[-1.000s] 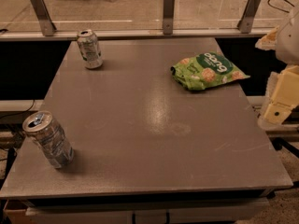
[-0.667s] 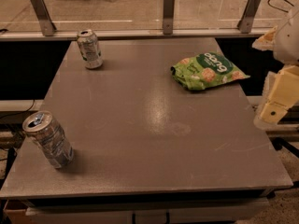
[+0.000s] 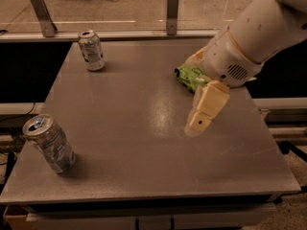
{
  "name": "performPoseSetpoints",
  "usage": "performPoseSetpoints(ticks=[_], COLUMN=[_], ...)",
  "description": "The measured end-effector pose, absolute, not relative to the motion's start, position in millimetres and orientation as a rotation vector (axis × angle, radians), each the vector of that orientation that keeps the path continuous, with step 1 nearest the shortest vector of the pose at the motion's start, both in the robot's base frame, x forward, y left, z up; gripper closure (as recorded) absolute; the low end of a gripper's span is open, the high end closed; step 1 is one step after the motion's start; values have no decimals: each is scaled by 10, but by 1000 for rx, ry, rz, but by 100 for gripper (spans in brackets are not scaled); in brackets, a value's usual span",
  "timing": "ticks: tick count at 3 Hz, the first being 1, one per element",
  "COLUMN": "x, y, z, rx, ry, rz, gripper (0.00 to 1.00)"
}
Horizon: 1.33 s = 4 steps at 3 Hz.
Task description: Pick redbull can
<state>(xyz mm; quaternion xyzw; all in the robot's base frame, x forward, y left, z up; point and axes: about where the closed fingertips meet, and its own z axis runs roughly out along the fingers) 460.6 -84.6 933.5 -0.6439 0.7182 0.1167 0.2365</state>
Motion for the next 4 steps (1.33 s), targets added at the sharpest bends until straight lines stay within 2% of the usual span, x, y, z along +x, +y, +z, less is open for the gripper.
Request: performPoseSetpoints(ticks=[1, 2, 3, 4], x=[4606, 4620, 4627, 4603], y=[-86, -60, 255, 786], z=[9309, 9311, 9192, 9034], rx=[-1765, -1772, -1776, -1779], ry=[1820, 1803, 1726, 1598], rz=[524, 537, 623, 766], gripper=[0, 0, 0, 0])
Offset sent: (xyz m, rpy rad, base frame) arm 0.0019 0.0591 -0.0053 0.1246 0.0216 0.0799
